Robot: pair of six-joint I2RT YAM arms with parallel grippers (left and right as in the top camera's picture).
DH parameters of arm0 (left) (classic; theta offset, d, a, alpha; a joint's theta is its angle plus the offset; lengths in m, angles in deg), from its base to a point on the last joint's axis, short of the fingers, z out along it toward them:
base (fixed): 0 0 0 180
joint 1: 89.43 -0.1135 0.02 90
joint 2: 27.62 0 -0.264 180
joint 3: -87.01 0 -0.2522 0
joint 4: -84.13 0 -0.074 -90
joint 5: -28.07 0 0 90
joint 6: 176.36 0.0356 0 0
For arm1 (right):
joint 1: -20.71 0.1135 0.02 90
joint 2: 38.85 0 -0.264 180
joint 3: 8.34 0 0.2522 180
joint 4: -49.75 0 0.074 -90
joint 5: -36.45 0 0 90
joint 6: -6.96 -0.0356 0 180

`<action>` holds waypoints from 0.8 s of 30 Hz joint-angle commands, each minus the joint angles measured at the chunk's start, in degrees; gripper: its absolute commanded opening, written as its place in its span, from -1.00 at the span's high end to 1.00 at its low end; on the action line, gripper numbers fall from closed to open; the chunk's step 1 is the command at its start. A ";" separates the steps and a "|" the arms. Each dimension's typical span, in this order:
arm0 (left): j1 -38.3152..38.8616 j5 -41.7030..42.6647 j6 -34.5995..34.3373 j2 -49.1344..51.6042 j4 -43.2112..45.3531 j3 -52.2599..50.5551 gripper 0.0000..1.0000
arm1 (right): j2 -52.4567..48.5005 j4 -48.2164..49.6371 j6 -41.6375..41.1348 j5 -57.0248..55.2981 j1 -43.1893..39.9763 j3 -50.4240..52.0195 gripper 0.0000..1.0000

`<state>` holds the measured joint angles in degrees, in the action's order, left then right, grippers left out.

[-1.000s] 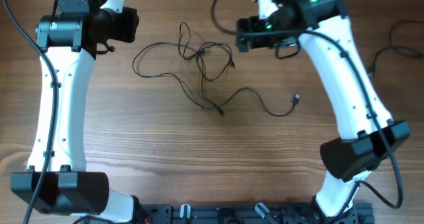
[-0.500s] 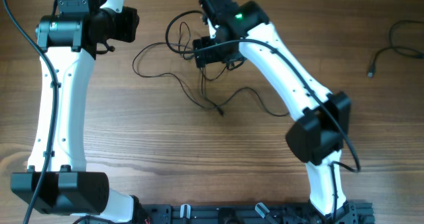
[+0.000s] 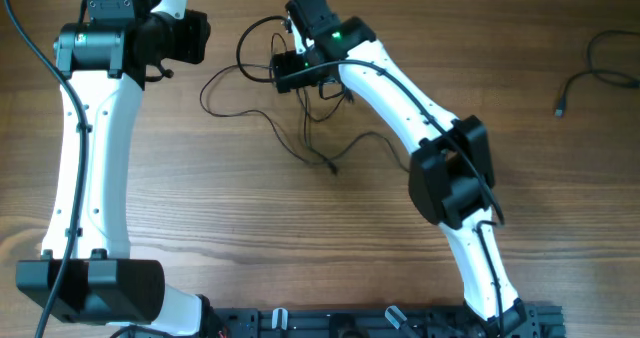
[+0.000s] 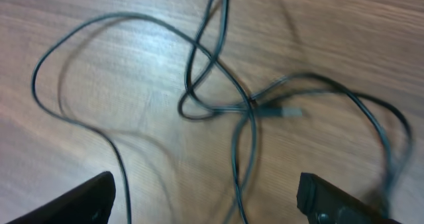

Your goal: Untangle cables

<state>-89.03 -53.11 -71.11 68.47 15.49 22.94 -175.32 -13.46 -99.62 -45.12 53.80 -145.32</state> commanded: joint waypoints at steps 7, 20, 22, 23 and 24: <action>-0.04 0.72 -0.74 -1.27 -0.24 0.07 0.10 | -8.63 12.11 -4.74 7.19 -0.07 -0.04 -0.75; -0.04 0.74 -0.74 -1.29 -0.24 0.07 0.10 | -8.96 18.43 -7.63 8.63 -2.45 -0.04 -0.34; -0.04 0.74 -0.74 -1.29 -0.24 0.07 0.10 | -8.96 18.40 -7.61 8.46 -2.84 -0.04 -0.22; -0.04 0.74 -0.74 -1.29 -0.24 0.07 0.10 | -8.96 18.43 -7.61 8.39 -2.95 -0.04 -0.21; -0.04 0.74 -0.74 -1.29 -0.24 0.07 0.10 | -8.96 18.45 -7.65 8.41 -3.02 -0.04 -0.19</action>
<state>-89.03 -53.11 -71.29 68.47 15.27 22.94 -183.18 4.79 -106.68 -37.43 51.28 -145.23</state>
